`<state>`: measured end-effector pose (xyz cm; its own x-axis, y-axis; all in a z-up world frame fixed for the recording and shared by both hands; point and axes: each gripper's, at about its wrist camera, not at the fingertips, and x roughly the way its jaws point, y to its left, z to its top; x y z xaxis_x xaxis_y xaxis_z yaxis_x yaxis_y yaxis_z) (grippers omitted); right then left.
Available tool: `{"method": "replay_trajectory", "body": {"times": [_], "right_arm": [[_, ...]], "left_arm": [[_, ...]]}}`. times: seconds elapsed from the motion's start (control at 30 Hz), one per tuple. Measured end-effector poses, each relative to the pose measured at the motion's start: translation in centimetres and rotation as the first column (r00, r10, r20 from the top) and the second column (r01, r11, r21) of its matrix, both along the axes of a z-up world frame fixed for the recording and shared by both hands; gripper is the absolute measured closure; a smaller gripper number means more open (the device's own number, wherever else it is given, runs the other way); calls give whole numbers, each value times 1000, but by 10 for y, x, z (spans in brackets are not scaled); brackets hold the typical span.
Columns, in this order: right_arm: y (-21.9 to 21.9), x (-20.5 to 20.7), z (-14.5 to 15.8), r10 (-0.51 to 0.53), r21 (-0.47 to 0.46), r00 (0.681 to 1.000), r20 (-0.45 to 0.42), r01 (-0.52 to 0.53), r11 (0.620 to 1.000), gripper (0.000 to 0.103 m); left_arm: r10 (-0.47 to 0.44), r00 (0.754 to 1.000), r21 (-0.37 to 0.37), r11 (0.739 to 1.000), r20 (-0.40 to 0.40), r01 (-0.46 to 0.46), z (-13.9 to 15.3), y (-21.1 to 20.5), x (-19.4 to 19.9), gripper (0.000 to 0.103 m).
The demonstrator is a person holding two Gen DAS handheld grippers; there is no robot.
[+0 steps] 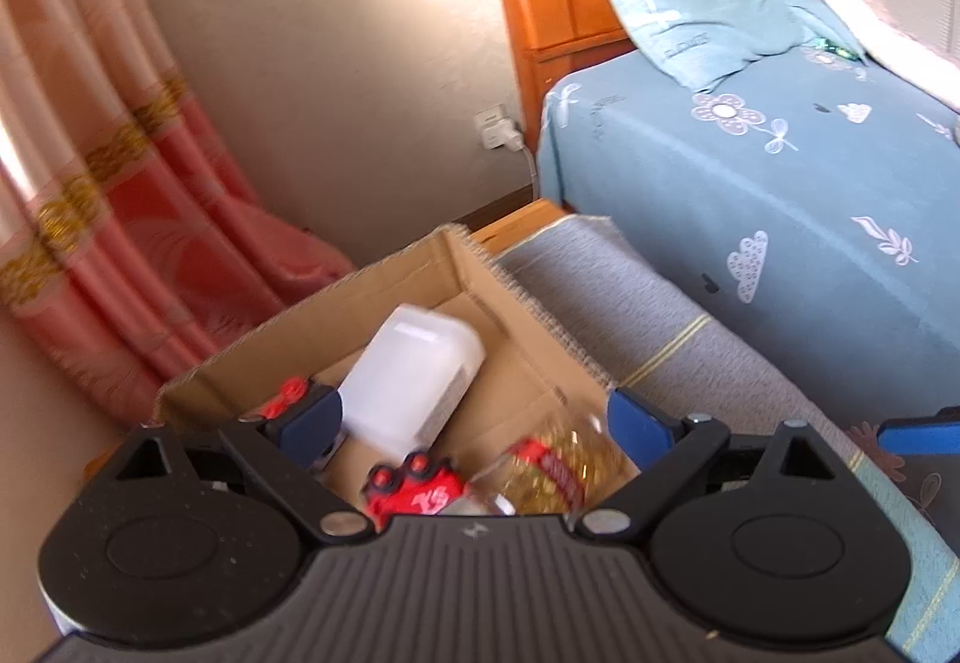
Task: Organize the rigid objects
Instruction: 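Lower gold capsule jar into box and open left tool, then move right tool to clear correction tape while left tool approaches white refill case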
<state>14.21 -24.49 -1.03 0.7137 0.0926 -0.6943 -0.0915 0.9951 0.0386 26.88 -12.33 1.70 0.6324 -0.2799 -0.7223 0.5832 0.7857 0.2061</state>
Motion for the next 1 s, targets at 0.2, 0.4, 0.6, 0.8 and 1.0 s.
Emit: {"method": "replay_trajectory", "body": {"times": [0.2, 0.4, 0.6, 0.8, 1.0], "right_arm": [[9, -4, 3, 23, -3, 1000, 6, -23, 1000, 0], [17, -6, 2, 36, -6, 999, 5, -36, 999, 0], [23, -10, 3, 45, -3, 999, 3, -45, 999, 0], [23, -13, 4, 43, 12, 999, 6, -43, 999, 0], [27, -13, -2, 53, 12, 999, -14, -52, 999, 0]], "left_arm": [[47, 999, -8, 999, 6, -47, 10, 29, -24, 7], [127, 992, -30, 992, 28, -126, 16, 64, -52, 3], [253, 967, -18, 967, -2, -253, -9, 98, -71, 2], [411, 904, -35, 908, -116, -417, -52, 129, -75, 2], [466, 870, -64, 875, -165, -480, -85, 136, -81, 2]]}}
